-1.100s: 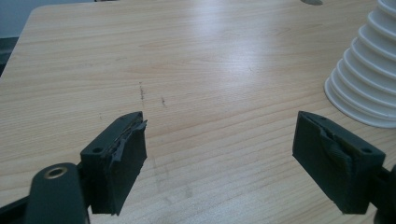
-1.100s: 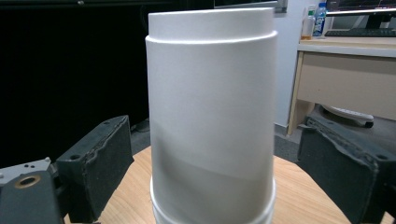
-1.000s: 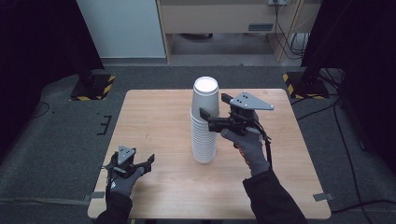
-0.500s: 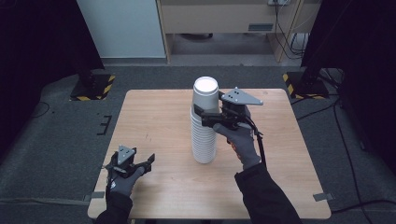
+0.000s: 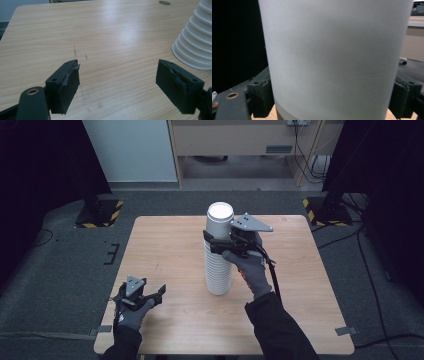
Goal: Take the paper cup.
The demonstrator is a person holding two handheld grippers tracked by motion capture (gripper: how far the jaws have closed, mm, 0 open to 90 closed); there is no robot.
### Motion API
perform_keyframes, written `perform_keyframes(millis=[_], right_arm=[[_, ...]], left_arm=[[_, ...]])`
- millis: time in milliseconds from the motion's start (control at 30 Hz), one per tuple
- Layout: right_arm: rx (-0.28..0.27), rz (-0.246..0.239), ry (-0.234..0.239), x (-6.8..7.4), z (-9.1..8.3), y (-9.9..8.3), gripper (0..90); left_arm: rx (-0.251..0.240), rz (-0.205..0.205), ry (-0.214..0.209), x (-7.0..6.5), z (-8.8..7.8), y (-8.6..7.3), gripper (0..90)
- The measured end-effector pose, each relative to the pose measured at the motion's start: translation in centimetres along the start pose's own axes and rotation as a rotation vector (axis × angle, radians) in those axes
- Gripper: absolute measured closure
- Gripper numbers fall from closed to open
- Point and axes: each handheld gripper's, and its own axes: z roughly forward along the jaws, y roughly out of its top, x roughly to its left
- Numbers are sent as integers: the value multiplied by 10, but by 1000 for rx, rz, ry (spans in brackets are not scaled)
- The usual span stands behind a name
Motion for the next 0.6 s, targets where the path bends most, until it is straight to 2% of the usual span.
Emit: perform_keyframes(millis=[300, 433, 600], right_arm=[[10, -10, 2, 0, 0, 2, 145], [-28, 11, 8, 0, -3, 7, 146], [-27, 1, 1, 0, -4, 14, 145]], left_arm=[[0, 1, 4, 0, 0, 0, 177], [0, 2, 4, 0, 0, 0, 176], [1, 2, 3, 0, 0, 0, 176]])
